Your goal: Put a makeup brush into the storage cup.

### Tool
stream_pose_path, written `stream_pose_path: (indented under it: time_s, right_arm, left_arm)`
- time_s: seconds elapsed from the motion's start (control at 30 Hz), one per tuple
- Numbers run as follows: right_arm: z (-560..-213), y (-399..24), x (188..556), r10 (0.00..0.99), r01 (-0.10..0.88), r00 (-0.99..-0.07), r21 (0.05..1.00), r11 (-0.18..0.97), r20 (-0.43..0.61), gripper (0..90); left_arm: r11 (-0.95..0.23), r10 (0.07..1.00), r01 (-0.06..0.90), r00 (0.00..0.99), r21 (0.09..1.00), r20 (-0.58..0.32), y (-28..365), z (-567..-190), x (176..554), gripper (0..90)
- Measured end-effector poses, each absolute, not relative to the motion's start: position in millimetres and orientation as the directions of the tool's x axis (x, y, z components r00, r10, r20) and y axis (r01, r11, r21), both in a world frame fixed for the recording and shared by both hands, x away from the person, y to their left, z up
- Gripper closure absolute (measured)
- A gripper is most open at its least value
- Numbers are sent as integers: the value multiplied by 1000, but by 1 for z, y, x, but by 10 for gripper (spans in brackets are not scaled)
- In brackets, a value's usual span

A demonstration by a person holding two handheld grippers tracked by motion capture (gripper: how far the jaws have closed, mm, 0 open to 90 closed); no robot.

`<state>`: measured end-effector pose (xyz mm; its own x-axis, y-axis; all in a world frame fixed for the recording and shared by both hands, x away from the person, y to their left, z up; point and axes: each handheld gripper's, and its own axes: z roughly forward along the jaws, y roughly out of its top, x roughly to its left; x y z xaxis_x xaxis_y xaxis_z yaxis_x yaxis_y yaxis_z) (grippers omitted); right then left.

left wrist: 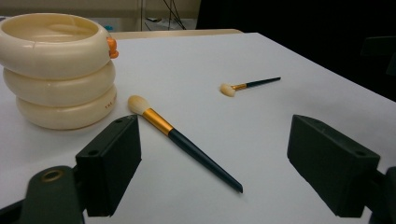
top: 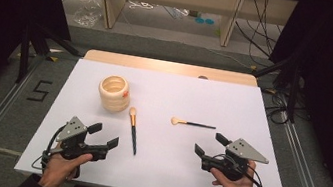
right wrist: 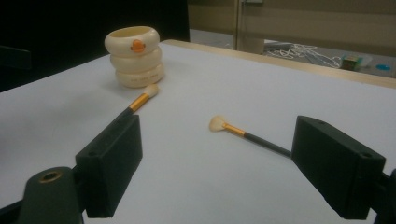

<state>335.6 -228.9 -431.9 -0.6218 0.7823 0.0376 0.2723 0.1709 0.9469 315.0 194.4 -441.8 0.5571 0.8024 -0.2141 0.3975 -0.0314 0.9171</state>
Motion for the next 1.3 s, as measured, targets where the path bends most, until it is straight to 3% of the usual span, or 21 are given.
stream_pose_path:
  time_s: [0.57, 1.03, 1.3]
  right_arm:
    - [-432, -228, 347, 761, 260, -648, 947, 187, 28, 159]
    - [-429, -221, 370, 705, 303, -707, 878, 370, -53, 161]
    - [-428, -216, 401, 683, 348, -726, 818, 458, -74, 181]
  left_arm:
    - [-37, 803, 408, 556, 912, -216, 195, -443, 316, 166]
    - [-27, 803, 414, 552, 910, -227, 194, -443, 316, 164]
    - [-24, 803, 413, 551, 910, -229, 195, -442, 316, 164]
